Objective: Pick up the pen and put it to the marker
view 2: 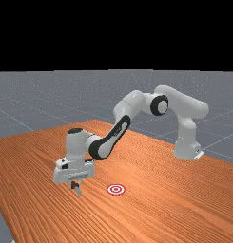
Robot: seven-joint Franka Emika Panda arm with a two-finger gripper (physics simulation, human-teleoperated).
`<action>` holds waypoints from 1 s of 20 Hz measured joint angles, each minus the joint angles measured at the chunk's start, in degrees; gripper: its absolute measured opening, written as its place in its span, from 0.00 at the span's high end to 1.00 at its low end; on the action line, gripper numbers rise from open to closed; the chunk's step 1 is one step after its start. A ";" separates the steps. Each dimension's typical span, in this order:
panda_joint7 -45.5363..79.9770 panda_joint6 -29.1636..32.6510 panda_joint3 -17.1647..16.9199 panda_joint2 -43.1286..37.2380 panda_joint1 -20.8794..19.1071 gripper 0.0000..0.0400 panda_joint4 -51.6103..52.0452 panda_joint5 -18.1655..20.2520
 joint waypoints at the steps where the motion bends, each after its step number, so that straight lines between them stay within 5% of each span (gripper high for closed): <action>1: -1.96 3.61 0.71 -3.79 0.47 0.75 -7.40 -0.08; 7: -6.85 7.84 1.94 -8.81 -0.74 0.74 -16.87 -0.79; 13: -3.89 21.29 1.00 -22.53 -1.44 0.75 -44.04 0.92; 20: -8.23 20.27 2.17 -21.64 -2.57 0.75 -42.65 -0.31</action>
